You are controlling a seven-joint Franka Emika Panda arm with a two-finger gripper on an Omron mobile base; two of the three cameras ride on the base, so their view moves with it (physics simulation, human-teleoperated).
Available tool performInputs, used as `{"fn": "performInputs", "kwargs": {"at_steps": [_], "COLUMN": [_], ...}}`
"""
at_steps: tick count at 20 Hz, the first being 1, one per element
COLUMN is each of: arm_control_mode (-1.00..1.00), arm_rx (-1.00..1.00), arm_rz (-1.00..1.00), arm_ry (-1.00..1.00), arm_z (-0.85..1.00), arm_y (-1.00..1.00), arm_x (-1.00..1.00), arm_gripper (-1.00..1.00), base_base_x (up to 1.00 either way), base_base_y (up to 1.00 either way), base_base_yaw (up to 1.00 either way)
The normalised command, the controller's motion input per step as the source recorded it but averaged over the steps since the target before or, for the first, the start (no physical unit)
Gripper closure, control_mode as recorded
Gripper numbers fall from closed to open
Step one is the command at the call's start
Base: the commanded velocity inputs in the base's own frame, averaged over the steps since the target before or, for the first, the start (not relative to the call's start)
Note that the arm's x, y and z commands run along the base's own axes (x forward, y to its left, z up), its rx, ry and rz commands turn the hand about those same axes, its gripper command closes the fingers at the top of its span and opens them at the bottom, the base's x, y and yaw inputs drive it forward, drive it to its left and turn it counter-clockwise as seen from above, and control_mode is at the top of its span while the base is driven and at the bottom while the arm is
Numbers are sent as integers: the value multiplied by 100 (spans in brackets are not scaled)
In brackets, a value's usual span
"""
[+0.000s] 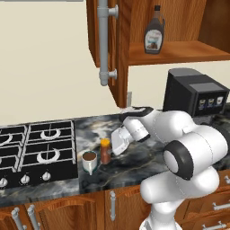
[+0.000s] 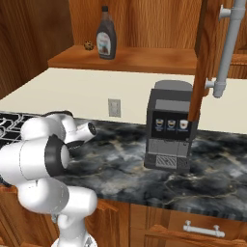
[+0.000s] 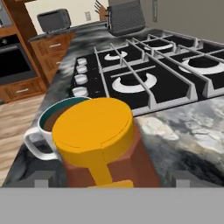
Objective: Pick the syrup bottle and honey bottle from the cabinet and place them next to the mug.
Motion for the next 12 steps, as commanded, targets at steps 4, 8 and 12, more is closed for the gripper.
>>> {"fn": "performInputs", "kwargs": {"at_steps": [4,8,12], "arm_control_mode": [-100,-100,-100], "arm_rx": [0,0,0], "arm_rz": [0,0,-2], "arm_ry": [-2,0,-6], "arm_z": [0,0,20], "arm_y": [-3,-20,-34], "arm_x": [-10,0,0], "arm_gripper": [-100,-100,-100], "base_base_x": [0,0,0], "base_base_y": [0,0,0], "base_base_yaw": [0,0,0]}}
